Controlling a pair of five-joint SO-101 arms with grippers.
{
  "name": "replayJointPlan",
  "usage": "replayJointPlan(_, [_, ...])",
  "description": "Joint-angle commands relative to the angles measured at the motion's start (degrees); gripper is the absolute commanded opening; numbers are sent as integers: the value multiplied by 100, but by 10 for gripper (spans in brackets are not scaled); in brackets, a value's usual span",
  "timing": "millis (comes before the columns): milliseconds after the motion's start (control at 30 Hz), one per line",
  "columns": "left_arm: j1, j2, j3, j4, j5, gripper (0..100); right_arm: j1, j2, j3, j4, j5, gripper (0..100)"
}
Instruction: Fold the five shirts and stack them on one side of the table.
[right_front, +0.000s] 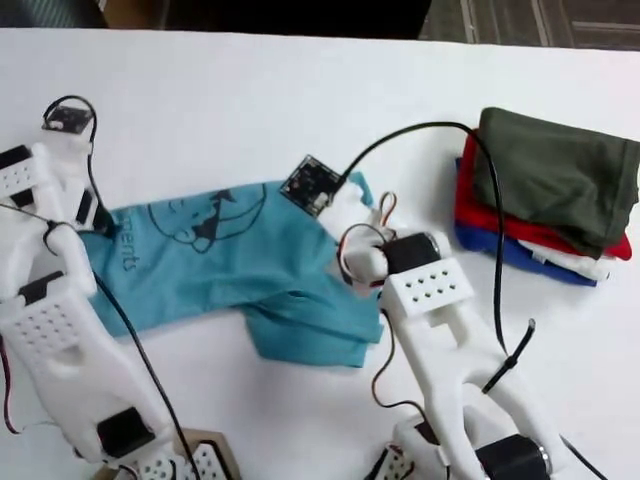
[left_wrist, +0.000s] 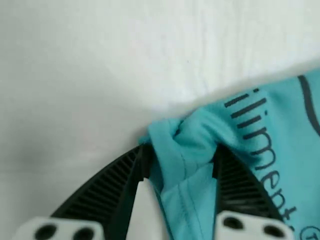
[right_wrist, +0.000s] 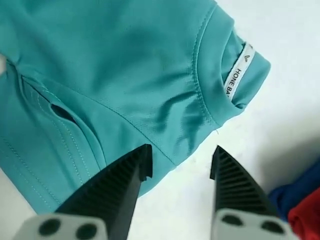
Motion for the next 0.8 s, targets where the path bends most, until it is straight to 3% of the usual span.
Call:
replayJointPlan(0, [-26, -35, -338, -53, 9, 218, 57, 13, -202, -57, -53, 195])
replayJointPlan(200, [-35, -26, -884, -18, 18, 25, 22, 13, 141, -127, -53, 196])
replayJointPlan(533, [18, -9, -1068, 18, 9, 25, 31, 4, 281, -295, -53, 195])
replayJointPlan(767, [26, 9, -1095, 1073, 0, 55, 57, -4, 281, -295, -53, 196])
